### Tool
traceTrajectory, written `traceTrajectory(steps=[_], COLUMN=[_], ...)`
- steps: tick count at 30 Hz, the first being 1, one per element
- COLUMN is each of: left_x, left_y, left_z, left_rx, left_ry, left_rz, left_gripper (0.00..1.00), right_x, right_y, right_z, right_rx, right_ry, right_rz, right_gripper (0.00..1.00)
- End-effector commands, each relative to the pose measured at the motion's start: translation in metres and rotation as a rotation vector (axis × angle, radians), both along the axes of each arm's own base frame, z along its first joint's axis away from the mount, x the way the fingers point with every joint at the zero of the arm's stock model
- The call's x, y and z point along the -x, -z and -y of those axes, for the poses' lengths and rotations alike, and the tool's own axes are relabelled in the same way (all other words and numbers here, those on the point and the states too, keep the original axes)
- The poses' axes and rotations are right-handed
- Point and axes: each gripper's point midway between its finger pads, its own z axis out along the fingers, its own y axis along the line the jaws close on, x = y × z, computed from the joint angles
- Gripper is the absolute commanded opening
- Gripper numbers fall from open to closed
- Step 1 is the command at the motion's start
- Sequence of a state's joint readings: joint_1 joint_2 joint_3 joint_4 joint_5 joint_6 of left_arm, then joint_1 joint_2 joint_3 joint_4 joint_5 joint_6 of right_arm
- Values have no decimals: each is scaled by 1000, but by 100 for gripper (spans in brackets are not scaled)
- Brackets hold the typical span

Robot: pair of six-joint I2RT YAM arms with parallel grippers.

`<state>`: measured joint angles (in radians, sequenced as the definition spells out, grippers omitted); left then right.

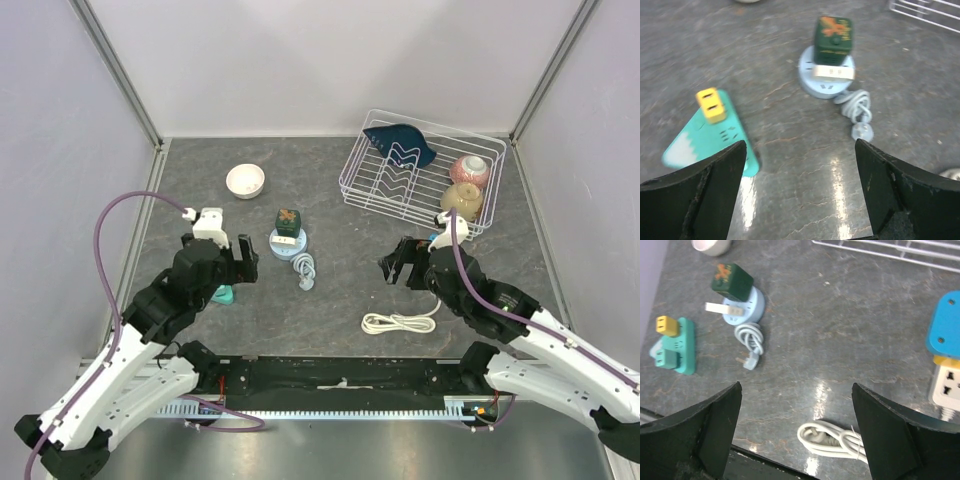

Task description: Pull the plug off the socket

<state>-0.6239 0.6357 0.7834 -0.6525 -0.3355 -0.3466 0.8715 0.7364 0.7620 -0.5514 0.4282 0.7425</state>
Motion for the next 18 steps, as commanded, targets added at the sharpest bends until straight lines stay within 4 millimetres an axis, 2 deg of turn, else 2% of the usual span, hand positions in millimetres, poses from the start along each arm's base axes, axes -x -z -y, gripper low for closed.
traceTrajectory(steps=[1,3,6,7,8,11,14,18], left_x=[8,7,4,1,1,-5,-8,-14], left_y=[-3,2,18,31,35,55,68,73], left_z=[-55,-52,-54,-54,-59,-59,-63,-69], left_rx=[-21,-14,-69,-113,-149,-217,-239,-232], left_ry=[-335,-334,-371,-403,-436,-473,-518,-554], left_rz=[-34,-48,-116,-174,-195,-278,-324,-335], left_gripper=[91,87,84,83,83,81,79,77], right_x=[1,4,7,7,8,9,10,10], right_y=[-50,-61,-63,-63,-63,-61,-60,-61], right_z=[-17,-18,-18,-17,-17,-20,-24,-29], right_rx=[-100,-138,-159,-158,-161,-161,-165,-181], right_ry=[-104,-127,-133,-134,-133,-148,-165,-184], right_rz=[129,166,183,185,185,180,174,174], right_gripper=[98,98,98,98,98,98,98,97])
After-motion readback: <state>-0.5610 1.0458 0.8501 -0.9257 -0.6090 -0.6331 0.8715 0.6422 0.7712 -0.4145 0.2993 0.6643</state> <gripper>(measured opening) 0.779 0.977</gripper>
